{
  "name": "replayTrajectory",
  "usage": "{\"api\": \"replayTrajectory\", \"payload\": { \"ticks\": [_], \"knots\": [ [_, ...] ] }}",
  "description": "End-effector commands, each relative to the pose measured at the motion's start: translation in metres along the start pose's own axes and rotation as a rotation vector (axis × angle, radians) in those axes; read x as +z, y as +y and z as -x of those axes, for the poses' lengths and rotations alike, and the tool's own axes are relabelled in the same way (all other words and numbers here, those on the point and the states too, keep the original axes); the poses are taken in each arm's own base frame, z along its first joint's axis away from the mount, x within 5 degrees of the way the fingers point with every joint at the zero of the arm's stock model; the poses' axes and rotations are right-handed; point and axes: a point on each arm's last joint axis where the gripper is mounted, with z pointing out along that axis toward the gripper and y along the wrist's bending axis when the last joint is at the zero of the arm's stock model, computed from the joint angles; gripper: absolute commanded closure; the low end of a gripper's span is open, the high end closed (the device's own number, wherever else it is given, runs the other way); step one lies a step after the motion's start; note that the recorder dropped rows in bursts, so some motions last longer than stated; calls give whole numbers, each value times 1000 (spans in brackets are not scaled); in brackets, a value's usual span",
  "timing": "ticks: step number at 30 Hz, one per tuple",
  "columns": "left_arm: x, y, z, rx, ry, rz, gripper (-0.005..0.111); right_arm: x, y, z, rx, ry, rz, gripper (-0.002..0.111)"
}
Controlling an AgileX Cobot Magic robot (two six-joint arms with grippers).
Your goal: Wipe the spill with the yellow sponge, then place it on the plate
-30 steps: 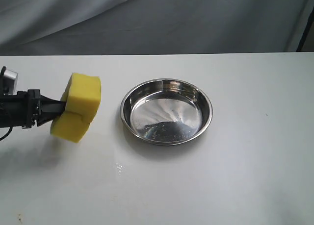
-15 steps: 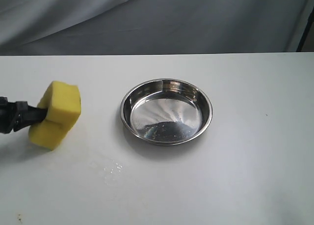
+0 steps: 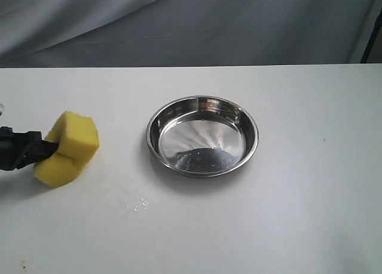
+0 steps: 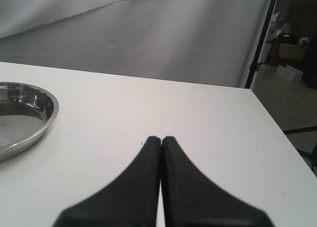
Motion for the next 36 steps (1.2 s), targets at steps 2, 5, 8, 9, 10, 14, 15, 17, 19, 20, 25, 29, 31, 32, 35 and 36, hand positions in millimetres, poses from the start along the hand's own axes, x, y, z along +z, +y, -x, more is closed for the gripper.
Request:
{"api": "replayTrajectory", "payload": {
  "ticks": [2,5,8,9,10,14,15,17,19,20,25,29,31,32,35,36],
  "knots": [
    [37,-8,-18,14,44,-55,107,0,0,0,9,-2,4,108],
    [54,-14,-17,-18,12,-167,107,0,0,0,9,-2,4,108],
    [63,-23,-8,-16,-22,-368,107,0,0,0,9,-2,4,108],
    [63,-25,-6,-14,-31,-402,107,0,0,0,9,-2,4,108],
    [62,-26,-2,-6,-43,-425,107,0,0,0,9,-2,4,108],
    [53,-27,10,12,-79,-420,107,0,0,0,9,-2,4,108],
    [49,-28,13,23,-92,-416,107,0,0,0,9,-2,4,108],
    [41,-31,18,52,-102,-415,107,0,0,0,9,-2,4,108],
    [31,-37,24,93,-113,-414,107,0,0,0,9,-2,4,108],
    [27,-41,27,113,-113,-415,107,0,0,0,9,-2,4,108],
    [18,-106,37,307,-110,-489,107,0,0,0,9,-2,4,108],
    [52,-165,15,466,-55,-573,107,0,0,0,9,-2,4,108],
    [69,-174,5,570,-24,-470,107,0,0,0,9,-2,4,108],
    [82,-183,-1,669,-3,-393,107,0,0,0,9,-2,4,108],
    [108,-209,-8,834,27,-184,107,0,0,0,9,-2,4,108],
    [112,-215,-7,859,20,-143,107,0,0,0,9,-2,4,108]
  ]
}}
